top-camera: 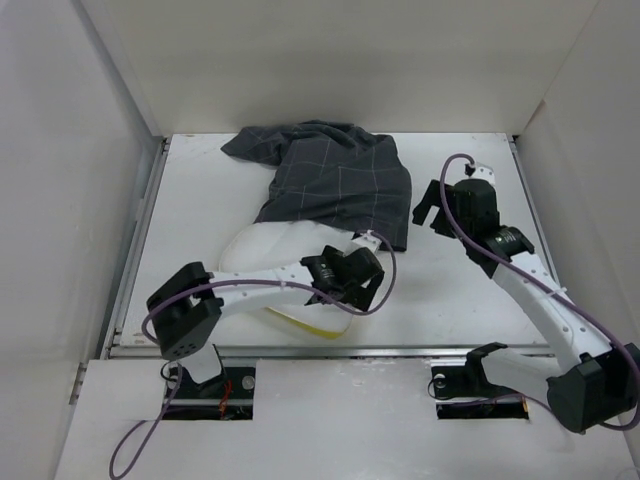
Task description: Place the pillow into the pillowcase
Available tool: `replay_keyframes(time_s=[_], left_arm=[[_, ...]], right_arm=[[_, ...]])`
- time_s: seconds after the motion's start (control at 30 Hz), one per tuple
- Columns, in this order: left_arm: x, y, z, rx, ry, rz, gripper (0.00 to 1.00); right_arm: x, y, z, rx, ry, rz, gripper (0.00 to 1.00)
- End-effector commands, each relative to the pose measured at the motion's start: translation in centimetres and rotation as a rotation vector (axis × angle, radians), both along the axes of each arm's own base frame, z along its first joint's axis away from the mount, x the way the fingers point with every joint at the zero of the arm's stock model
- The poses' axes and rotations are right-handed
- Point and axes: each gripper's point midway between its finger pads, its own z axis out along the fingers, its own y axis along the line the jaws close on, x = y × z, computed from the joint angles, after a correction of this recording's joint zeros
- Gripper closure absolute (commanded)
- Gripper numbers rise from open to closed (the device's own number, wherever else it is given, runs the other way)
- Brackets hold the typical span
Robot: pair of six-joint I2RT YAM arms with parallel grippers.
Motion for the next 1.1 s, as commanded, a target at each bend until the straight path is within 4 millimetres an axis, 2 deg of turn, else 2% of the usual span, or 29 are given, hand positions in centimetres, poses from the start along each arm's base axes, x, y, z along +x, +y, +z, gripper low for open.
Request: replay_keyframes(time_s=[0.0,0.07,0.1,0.13,0.17,0.27,0.3,0.37,0.43,0.47,0.53,0.57,0.6,0.63,0.7,0.77,0.8,0.83,0.87,0.9,0.93,0.97,1.0,1.03,1.07], left_arm=[[1.5,1.0,-1.0,0.067,-0.006,0.073,0.00],[1.9,1.5,-2.6,0.121,0.007,0.089,0.00],[2.0,2.2,-4.4,0.183,0.015,0.107,0.00],[2.6,2.0,-4.5,0.192,0.020,0.119,0.07],[2.9,2.2,-4.8,0.209,0.029,0.129,0.37],[4.2,2.5,-4.4,0.245,-0.019,0.209,1.00],[4.7,2.8,-4.1,0.251,-0.048,0.234,1.00],[5.8,2.5,-1.7,0.199,-0.097,0.260,1.00],[6.0,2.1,0.1,0.152,-0.116,0.265,1.00],[6.2,1.8,1.9,0.103,-0.135,0.269,1.00],[6.2,1.8,3.4,0.082,-0.153,0.255,1.00],[6.4,1.8,4.8,0.051,-0.175,0.263,1.00],[6.4,1.8,5.2,0.049,-0.182,0.255,1.00],[6.6,1.7,5.6,0.046,-0.188,0.248,1.00],[6.6,1.4,6.3,0.031,-0.192,0.232,1.00],[6.7,1.2,6.7,0.021,-0.197,0.233,1.00],[6.8,1.5,6.3,0.047,-0.198,0.238,1.00],[6.8,1.5,6.6,0.049,-0.198,0.238,1.00],[6.9,1.6,6.2,0.062,-0.201,0.242,1.00],[6.9,1.6,6.2,0.062,-0.201,0.242,1.00],[6.9,1.6,6.2,0.062,-0.201,0.242,1.00],[6.9,1.6,6.5,0.062,-0.201,0.242,1.00],[7.1,1.8,6.6,0.068,-0.212,0.249,1.00],[7.1,1.9,6.8,0.068,-0.217,0.263,1.00],[7.0,2.1,6.8,0.077,-0.214,0.262,1.00]], right_arm=[[-0.4,0.8,0.0,-0.010,-0.013,0.080,0.00],[-0.4,1.3,-1.4,-0.022,-0.021,0.128,0.00],[-0.3,1.2,-1.9,-0.036,-0.026,0.138,0.00],[-0.3,1.4,-2.7,-0.045,-0.012,0.159,0.00],[-0.4,1.6,-3.1,-0.049,-0.011,0.174,0.00],[-0.4,1.6,-4.9,-0.055,0.015,0.175,0.00],[-0.3,1.3,-5.1,-0.063,0.013,0.163,0.00],[-0.2,1.4,-6.8,-0.078,0.042,0.169,0.00],[0.6,1.9,-8.1,-0.070,0.050,0.183,0.00],[0.8,2.0,-8.9,-0.073,0.062,0.183,0.00],[2.0,2.5,-9.4,-0.060,0.045,0.177,0.00],[2.7,2.5,-10.5,-0.073,0.072,0.168,0.00],[3.3,2.6,-10.6,-0.081,0.068,0.173,0.00],[4.5,3.9,-9.5,-0.058,0.022,0.224,0.00],[5.5,5.1,-10.6,-0.047,0.019,0.276,0.00],[7.2,6.5,-9.9,-0.015,-0.027,0.314,0.00],[7.6,6.8,-11.5,-0.008,0.005,0.317,0.02],[8.0,7.2,-11.9,-0.001,0.008,0.328,0.07],[8.9,8.1,-11.3,0.020,-0.026,0.353,0.14],[9.1,8.7,-12.1,0.026,-0.017,0.386,0.24],[9.2,9.2,-12.1,0.043,-0.026,0.411,0.38],[9.2,10.2,-11.2,0.081,-0.047,0.448,0.62],[9.2,10.5,-11.0,0.091,-0.055,0.464,0.74],[9.3,10.3,-10.0,0.081,-0.082,0.461,1.00],[9.3,10.0,-9.1,0.075,-0.098,0.448,1.00]])
